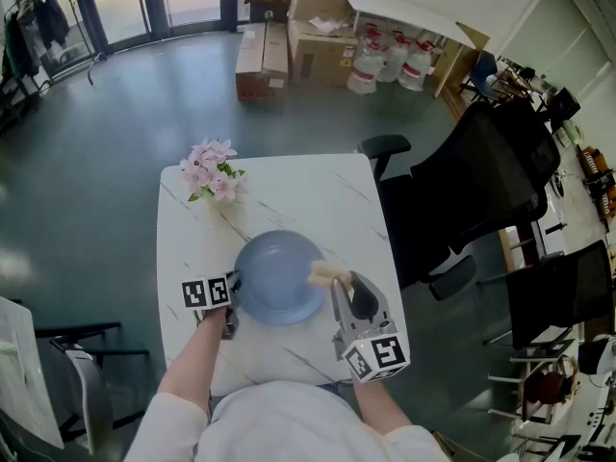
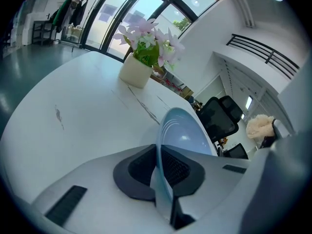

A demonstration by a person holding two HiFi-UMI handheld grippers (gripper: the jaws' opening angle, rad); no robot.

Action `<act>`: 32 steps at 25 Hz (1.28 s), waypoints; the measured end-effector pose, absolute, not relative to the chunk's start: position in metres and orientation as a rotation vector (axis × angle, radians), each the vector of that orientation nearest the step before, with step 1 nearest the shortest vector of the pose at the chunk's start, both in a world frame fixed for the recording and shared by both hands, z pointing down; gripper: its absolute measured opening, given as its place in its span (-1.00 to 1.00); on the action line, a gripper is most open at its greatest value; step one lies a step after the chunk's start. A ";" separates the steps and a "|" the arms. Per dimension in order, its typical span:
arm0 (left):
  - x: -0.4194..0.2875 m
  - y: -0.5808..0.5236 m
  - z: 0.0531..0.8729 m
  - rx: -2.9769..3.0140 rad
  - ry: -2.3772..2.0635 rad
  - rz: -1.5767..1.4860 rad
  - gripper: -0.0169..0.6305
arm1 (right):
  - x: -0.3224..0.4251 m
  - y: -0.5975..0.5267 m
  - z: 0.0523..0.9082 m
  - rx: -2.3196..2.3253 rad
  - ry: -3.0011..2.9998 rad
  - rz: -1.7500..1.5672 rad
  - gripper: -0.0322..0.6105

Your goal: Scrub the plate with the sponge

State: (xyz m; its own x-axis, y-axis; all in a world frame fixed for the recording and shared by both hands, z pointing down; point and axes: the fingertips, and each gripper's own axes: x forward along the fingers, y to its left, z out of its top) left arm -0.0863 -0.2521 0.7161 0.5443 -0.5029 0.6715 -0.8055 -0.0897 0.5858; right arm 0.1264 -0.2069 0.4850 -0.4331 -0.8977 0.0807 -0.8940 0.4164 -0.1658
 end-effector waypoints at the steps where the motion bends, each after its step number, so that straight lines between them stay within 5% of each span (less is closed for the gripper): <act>1: -0.087 -0.251 0.714 1.750 -1.094 0.358 -0.82 | 0.126 -0.207 0.484 -1.659 2.628 -0.285 -0.53; 20: -0.085 -0.257 0.574 1.991 -1.110 -0.008 -0.82 | 0.077 -0.201 0.461 -1.497 2.829 -0.008 -0.53; 32: -0.068 -0.236 0.530 2.164 -1.126 0.041 -0.82 | 0.036 -0.197 0.439 -1.327 2.897 0.150 -0.53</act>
